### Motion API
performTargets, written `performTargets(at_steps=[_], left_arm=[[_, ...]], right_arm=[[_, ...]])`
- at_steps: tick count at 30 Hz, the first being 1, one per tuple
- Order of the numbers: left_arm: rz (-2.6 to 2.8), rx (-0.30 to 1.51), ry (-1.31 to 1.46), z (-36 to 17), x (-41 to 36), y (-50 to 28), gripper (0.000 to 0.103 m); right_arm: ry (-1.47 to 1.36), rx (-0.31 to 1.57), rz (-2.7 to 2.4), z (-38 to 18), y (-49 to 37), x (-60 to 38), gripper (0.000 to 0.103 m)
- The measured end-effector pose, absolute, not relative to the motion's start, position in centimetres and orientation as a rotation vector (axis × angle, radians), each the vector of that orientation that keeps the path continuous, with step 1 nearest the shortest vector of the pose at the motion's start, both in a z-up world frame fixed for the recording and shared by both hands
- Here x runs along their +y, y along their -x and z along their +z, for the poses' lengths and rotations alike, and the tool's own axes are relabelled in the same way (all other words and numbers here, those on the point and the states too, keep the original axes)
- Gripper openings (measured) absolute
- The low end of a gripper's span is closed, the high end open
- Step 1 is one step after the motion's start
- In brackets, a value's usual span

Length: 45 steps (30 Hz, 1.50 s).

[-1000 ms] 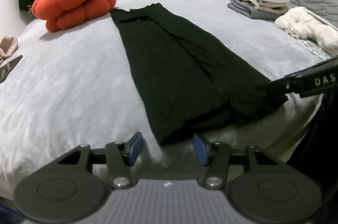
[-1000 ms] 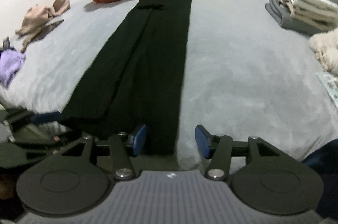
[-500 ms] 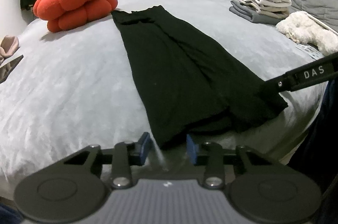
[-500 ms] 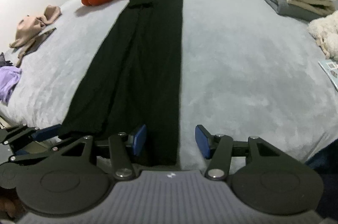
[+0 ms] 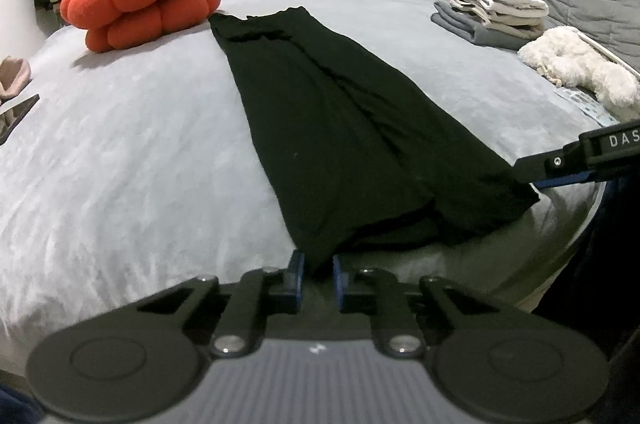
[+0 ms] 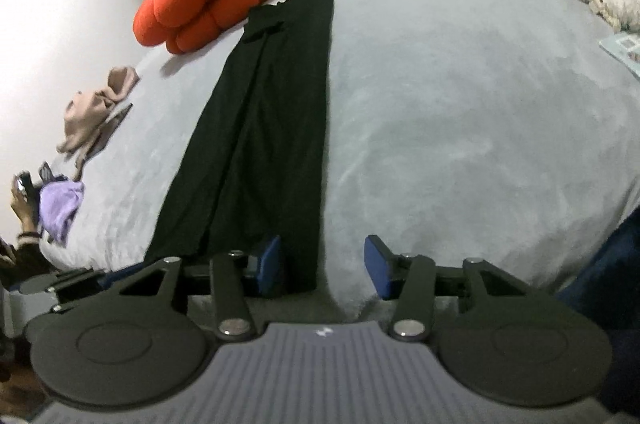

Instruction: Fold clothes

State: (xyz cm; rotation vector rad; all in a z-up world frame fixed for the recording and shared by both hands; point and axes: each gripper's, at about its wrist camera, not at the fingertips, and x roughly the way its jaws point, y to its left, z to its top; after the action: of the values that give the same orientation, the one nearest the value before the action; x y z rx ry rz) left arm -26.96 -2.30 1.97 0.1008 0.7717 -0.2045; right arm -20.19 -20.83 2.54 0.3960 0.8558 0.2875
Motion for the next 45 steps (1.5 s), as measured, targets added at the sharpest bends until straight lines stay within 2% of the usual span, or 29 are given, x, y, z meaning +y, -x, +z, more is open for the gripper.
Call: performTargets(at_steps=[5, 7, 8, 9, 10, 21, 32, 39, 41, 43, 45], left_arm=[[-0.212, 0.770, -0.106, 2.0, -2.3, 26.9, 0.005], [-0.213, 0.770, -0.108, 2.0, -2.3, 26.9, 0.004], [-0.213, 0.768, -0.106, 2.0, -2.3, 26.9, 0.003], [-0.214, 0.766, -0.100, 2.1, -2.2, 26.9, 0.003], [-0.215, 0.765, -0.094, 2.3, -2.1, 27.0, 0.003], [-0.235, 0.742, -0.013, 6.4, -0.9, 25.0, 0.003], [-0.184, 0.757, -0.001, 9.5, -0.1, 11.3, 0.002], [-0.166, 0.836, 0.176, 6.1, 2.6, 3.1, 0.004], [-0.142, 0.836, 0.224, 5.6, 3.9, 2.2, 0.004], [-0.129, 0.827, 0.266, 5.4, 5.1, 1.5, 0.004], [-0.127, 0.811, 0.282, 5.8, 5.9, 1.2, 0.008]], right_arm=[[-0.448, 0.862, 0.336, 2.2, 19.9, -21.0, 0.037], [-0.429, 0.861, 0.330, 2.1, 19.8, -20.8, 0.021], [-0.428, 0.860, 0.332, 2.0, 19.8, -20.9, 0.016], [-0.429, 0.859, 0.336, 1.9, 19.8, -20.9, 0.006], [-0.437, 0.855, 0.344, 2.0, 19.9, -20.9, 0.005], [-0.537, 0.769, 0.413, 6.0, 17.9, -21.7, 0.005], [-0.531, 0.813, 0.414, 8.3, 5.8, -22.1, 0.005], [-0.459, 0.883, 0.372, 4.9, -2.3, -21.7, 0.006], [-0.450, 0.876, 0.384, 4.1, -3.2, -21.7, 0.008], [-0.431, 0.855, 0.396, 3.9, -3.6, -21.8, 0.015], [-0.411, 0.835, 0.399, 4.3, -3.6, -22.2, 0.017]])
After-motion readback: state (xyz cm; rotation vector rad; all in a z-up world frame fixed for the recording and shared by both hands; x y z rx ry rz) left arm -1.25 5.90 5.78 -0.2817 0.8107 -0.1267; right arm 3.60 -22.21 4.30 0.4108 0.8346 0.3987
